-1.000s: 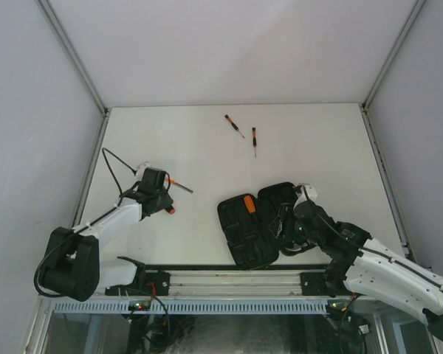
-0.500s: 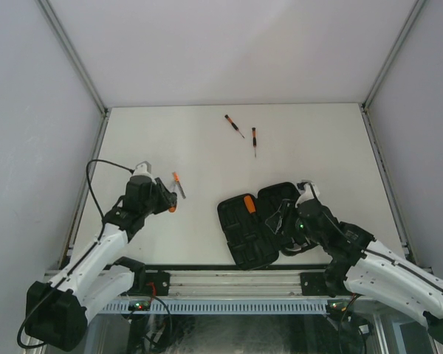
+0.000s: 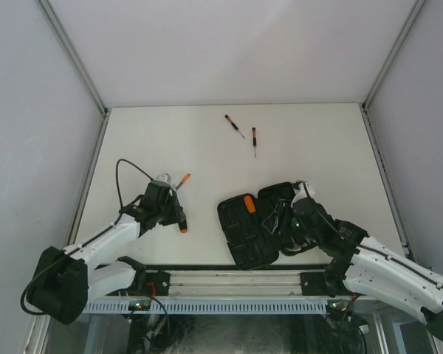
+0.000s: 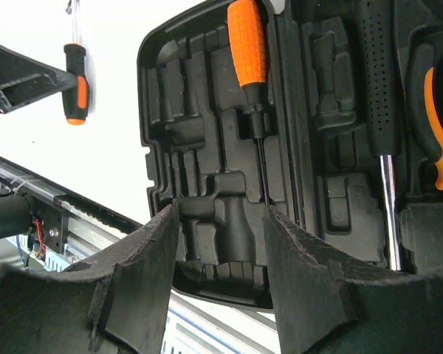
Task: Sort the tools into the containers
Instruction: Adjust the screwdriver at the center of the board, then pick up the screwdriver from the center of the board.
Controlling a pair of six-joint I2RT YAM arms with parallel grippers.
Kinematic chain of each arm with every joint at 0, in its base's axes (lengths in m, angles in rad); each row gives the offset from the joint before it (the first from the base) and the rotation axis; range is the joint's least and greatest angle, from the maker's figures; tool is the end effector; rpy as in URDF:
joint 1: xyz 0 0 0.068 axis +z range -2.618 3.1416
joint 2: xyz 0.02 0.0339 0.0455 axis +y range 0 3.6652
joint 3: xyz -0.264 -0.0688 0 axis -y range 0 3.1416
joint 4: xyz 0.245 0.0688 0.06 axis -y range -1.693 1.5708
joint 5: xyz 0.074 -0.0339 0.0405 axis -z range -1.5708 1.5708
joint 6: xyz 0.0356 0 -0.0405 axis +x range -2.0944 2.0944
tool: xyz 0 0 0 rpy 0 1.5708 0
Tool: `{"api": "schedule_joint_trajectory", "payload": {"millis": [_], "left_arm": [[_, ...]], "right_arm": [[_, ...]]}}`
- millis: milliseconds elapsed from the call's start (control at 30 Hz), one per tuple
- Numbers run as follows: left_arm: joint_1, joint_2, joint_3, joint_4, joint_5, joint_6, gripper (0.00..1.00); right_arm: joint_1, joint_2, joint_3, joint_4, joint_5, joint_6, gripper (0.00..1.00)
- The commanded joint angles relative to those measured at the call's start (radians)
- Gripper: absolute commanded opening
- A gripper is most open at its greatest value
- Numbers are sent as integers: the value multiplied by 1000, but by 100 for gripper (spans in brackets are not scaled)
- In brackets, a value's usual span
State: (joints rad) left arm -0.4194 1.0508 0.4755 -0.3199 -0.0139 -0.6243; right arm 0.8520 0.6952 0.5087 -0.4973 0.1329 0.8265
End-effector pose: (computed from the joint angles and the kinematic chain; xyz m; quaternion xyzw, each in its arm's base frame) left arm 0.1788 -0.0792 0.1741 -0.0988 0.9383 -0.1595 0.2906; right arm 0.1049 0.1127 0.2271 0.0170 0.9016 0.2785 0.3306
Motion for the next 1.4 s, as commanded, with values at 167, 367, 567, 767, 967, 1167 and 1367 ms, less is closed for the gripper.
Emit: {"api": "schedule_joint_trajectory", "payload": {"millis": [167, 367, 567, 767, 967, 1167, 1367], "left_arm": [[-58, 153, 87, -36, -63, 18, 32], [-59, 184, 119, -74, -99, 22, 49], [-104, 246, 148, -84, -113, 25, 52], [-123, 235, 143, -89, -124, 11, 39], [-123, 89, 153, -144, -200, 3, 28], [-123, -93, 155, -148, -230, 19, 21], [-123, -220, 139, -102, -160, 45, 15]], "right_arm": [[-4, -25, -22, 20, 8, 15, 49], [-5, -46, -32, 13, 14, 17, 49], [-5, -47, -32, 9, 13, 20, 49], [-5, -65, -31, -4, 18, 23, 49], [-7, -85, -30, -4, 21, 26, 49], [-7, -102, -31, -11, 21, 47, 48], [-7, -139, -32, -16, 37, 63, 48]]}}
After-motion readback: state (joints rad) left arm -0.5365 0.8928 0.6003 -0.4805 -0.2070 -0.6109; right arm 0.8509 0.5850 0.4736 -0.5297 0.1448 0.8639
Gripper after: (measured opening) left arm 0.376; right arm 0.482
